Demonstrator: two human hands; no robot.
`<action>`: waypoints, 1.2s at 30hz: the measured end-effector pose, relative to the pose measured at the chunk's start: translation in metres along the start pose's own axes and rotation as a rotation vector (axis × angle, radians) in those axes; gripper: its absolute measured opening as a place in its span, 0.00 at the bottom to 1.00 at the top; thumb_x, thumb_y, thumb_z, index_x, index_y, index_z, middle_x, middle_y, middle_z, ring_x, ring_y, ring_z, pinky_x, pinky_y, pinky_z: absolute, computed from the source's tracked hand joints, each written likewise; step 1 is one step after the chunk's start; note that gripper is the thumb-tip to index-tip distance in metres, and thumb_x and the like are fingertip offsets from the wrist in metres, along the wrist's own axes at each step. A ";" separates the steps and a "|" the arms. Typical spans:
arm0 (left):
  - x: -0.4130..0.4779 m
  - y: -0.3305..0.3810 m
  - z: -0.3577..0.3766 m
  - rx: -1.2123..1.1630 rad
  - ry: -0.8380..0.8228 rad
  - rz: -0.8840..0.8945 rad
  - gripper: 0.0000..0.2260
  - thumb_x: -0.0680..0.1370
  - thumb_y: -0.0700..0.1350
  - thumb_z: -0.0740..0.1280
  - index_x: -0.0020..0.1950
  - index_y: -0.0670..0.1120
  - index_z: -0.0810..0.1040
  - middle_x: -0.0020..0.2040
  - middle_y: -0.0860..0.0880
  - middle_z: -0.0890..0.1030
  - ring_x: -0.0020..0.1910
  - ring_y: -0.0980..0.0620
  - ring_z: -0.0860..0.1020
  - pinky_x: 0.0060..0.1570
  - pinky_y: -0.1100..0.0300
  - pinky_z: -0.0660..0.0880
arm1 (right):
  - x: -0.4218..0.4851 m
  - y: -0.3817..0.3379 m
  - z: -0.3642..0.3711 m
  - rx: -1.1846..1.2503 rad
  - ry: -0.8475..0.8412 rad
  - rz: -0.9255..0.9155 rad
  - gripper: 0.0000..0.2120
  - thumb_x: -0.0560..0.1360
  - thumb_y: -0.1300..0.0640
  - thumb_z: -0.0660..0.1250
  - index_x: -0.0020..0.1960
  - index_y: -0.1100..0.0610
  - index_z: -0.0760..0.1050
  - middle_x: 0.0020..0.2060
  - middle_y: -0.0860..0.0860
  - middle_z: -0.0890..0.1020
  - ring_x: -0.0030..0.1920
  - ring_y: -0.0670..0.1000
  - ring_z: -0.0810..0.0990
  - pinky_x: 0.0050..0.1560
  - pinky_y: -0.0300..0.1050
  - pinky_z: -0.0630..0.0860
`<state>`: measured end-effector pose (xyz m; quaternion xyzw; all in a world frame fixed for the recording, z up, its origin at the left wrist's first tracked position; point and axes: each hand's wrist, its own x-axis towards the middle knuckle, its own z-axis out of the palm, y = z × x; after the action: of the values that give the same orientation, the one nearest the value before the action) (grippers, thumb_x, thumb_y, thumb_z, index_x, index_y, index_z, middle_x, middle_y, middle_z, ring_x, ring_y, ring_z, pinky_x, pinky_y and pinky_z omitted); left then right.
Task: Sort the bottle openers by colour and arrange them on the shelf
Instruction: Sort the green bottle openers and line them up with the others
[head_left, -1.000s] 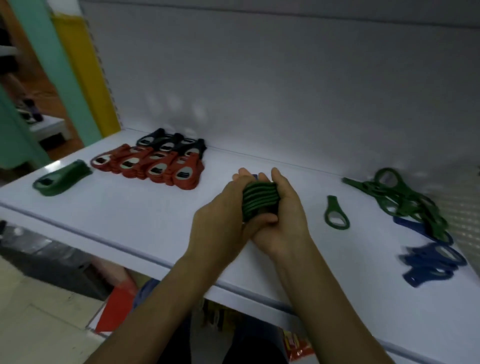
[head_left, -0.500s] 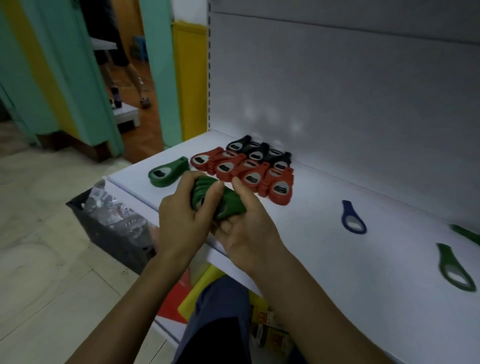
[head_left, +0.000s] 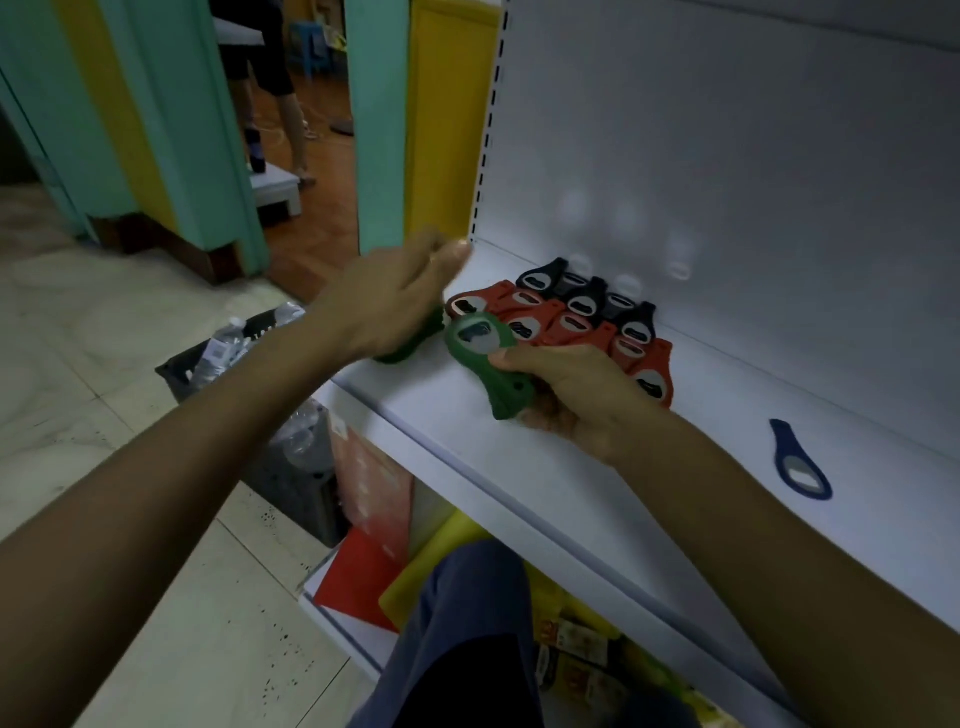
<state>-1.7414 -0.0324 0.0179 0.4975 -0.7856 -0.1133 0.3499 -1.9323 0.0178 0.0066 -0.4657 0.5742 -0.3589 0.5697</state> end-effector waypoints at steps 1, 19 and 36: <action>0.004 -0.012 -0.003 0.052 0.079 -0.016 0.22 0.80 0.59 0.49 0.57 0.45 0.73 0.44 0.49 0.77 0.40 0.51 0.74 0.40 0.58 0.68 | 0.005 0.003 0.004 -0.002 0.084 0.043 0.09 0.67 0.56 0.76 0.44 0.58 0.79 0.35 0.53 0.83 0.33 0.48 0.79 0.30 0.39 0.76; 0.020 -0.060 0.008 -0.101 -0.300 -0.330 0.11 0.78 0.46 0.66 0.56 0.43 0.81 0.45 0.47 0.81 0.42 0.53 0.77 0.43 0.61 0.70 | 0.062 -0.026 0.060 -0.464 0.274 0.057 0.16 0.72 0.53 0.71 0.51 0.64 0.73 0.37 0.57 0.78 0.32 0.54 0.77 0.31 0.43 0.75; 0.018 -0.062 0.004 -0.118 -0.335 -0.320 0.12 0.77 0.48 0.67 0.57 0.44 0.81 0.51 0.45 0.83 0.48 0.50 0.80 0.53 0.54 0.76 | 0.050 -0.018 0.051 -0.409 0.053 0.150 0.07 0.76 0.64 0.63 0.39 0.61 0.74 0.28 0.54 0.76 0.23 0.48 0.75 0.23 0.36 0.75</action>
<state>-1.7056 -0.0778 -0.0097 0.5688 -0.7358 -0.2938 0.2208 -1.8754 -0.0289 0.0026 -0.5179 0.6829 -0.2038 0.4732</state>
